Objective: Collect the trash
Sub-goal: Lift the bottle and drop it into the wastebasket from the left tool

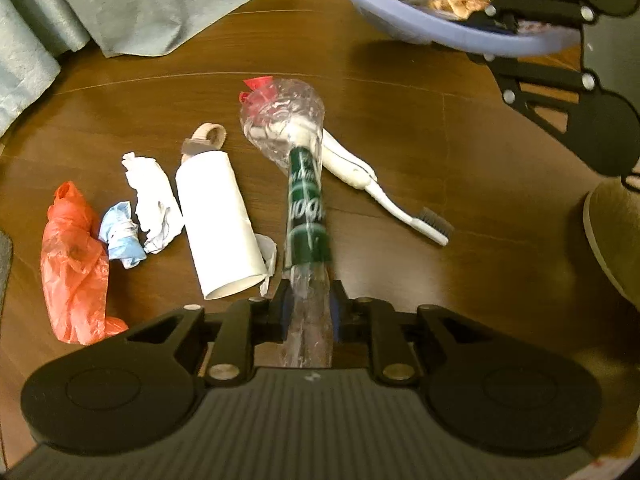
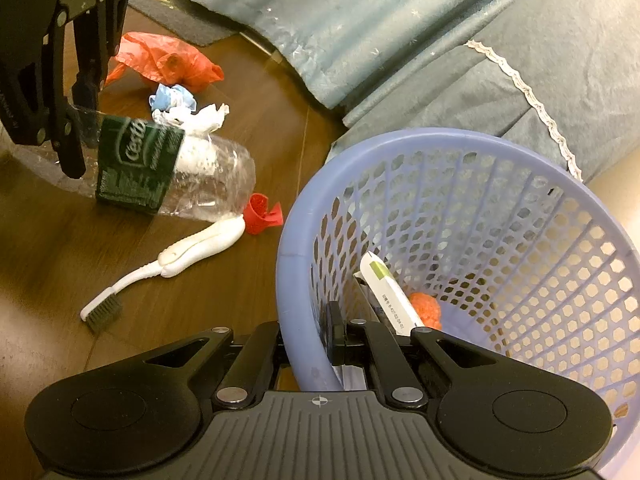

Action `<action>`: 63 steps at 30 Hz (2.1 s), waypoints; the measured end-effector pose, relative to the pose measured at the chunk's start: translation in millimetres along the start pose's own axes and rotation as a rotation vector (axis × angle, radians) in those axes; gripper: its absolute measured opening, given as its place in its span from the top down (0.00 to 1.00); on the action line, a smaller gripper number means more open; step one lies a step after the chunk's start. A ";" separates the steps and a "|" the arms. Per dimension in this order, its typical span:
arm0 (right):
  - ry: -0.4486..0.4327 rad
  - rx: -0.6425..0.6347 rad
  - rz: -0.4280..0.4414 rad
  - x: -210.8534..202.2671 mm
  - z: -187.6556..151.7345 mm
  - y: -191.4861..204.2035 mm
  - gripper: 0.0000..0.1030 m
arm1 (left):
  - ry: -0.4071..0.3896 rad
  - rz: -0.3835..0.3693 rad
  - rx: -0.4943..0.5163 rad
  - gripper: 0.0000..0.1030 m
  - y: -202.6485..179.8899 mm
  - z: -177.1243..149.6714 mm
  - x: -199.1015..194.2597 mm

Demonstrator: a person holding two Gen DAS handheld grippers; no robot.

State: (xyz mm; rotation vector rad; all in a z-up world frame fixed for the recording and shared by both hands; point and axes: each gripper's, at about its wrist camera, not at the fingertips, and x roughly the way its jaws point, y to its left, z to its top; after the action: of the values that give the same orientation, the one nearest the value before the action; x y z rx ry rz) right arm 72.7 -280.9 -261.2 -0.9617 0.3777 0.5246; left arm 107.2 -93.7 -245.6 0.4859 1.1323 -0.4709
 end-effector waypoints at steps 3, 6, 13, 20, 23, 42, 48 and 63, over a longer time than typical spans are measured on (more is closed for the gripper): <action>0.000 0.001 0.000 0.0 -0.5 0.1 0.99 | 0.006 0.010 0.019 0.88 -0.3 -2.2 -2.3; 0.000 0.001 0.000 0.1 -0.4 0.1 0.99 | 0.001 0.011 0.009 0.88 4.7 -3.2 -9.1; 0.001 0.003 -0.001 0.7 -0.3 -0.2 0.99 | -0.011 0.020 0.008 0.88 14.8 -4.8 -25.5; 0.001 0.003 -0.001 1.0 -0.2 -0.5 0.99 | -0.049 0.029 -0.004 0.88 19.4 -2.4 -50.1; 0.002 0.002 -0.001 0.9 0.0 -0.3 0.99 | -0.073 0.027 0.006 0.88 20.1 2.4 -65.5; 0.003 0.000 0.001 0.9 -1.8 -1.6 0.99 | -0.230 -0.116 0.310 0.88 -23.6 106.3 -128.4; 0.004 0.005 0.000 -0.9 -2.3 -0.8 0.99 | -0.270 -0.147 0.349 0.87 -42.2 166.0 -109.5; 0.005 0.022 -0.005 -1.5 -1.1 -4.6 0.99 | -0.336 -0.024 0.075 0.73 24.6 129.7 -115.8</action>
State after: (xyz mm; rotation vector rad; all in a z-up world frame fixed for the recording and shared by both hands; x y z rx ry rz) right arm 74.0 -284.4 -257.8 -0.9428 0.3843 0.5125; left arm 175.9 -137.6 -90.1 0.4396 0.8000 -0.5940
